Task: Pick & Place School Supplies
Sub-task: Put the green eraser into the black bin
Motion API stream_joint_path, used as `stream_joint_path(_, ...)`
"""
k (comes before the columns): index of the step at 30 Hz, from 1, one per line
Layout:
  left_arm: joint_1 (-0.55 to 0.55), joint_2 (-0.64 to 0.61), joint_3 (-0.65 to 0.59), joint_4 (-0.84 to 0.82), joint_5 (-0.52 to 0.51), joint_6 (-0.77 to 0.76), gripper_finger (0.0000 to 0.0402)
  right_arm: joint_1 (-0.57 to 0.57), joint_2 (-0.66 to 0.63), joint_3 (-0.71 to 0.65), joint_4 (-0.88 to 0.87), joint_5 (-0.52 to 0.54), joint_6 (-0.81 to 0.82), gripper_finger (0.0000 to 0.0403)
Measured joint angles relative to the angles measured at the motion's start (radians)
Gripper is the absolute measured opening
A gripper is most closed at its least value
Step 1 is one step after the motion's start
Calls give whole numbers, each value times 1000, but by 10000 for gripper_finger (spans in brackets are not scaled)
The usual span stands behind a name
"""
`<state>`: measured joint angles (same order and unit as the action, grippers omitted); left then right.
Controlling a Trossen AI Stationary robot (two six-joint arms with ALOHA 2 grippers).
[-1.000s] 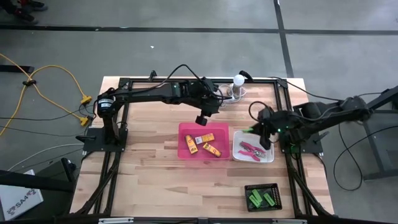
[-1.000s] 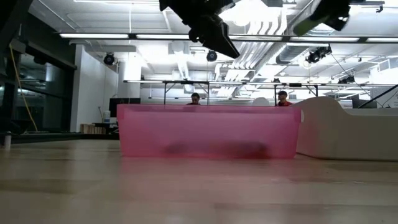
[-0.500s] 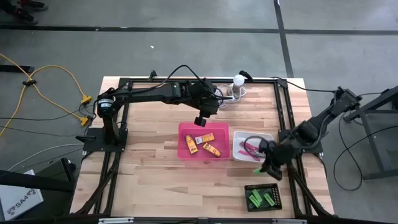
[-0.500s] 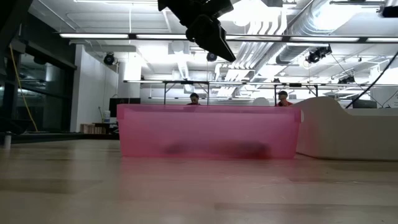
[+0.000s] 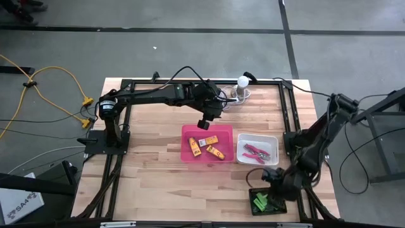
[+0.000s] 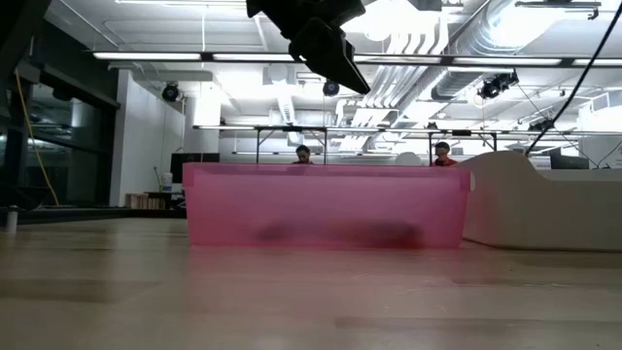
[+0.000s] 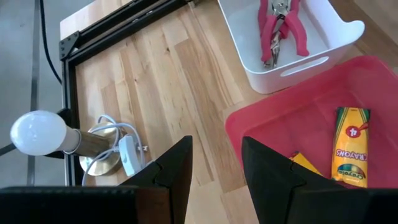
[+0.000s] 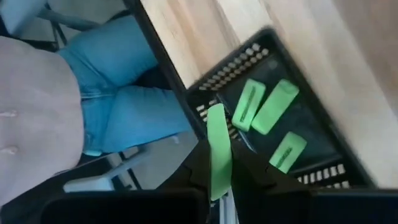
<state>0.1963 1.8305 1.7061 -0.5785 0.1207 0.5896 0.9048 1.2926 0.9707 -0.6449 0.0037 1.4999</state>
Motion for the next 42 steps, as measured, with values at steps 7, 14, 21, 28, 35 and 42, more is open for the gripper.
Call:
stream_joint_path(7, 0, 0, 0, 0, 0, -19, 132, 65, 75, 0, 85, 53, 83, 31)
stream_joint_path(14, -2, 0, 0, -6, 37, -44, 132, 122, 77, -54, 124, 122, 179, 26)
stream_joint_path(21, -2, 0, 0, -20, 44, -43, 132, 146, 78, -220, 339, 127, 262, 28)
stream_joint_path(28, -2, 0, 0, -20, 44, -42, 132, 144, 78, -295, 413, 129, 269, 28)
stream_joint_path(35, -2, 0, 0, -22, 43, -44, 132, 140, 78, -354, 468, 129, 291, 31)
stream_joint_path(42, -2, 0, 0, -22, 43, -44, 132, 140, 78, -354, 470, 129, 290, 67)
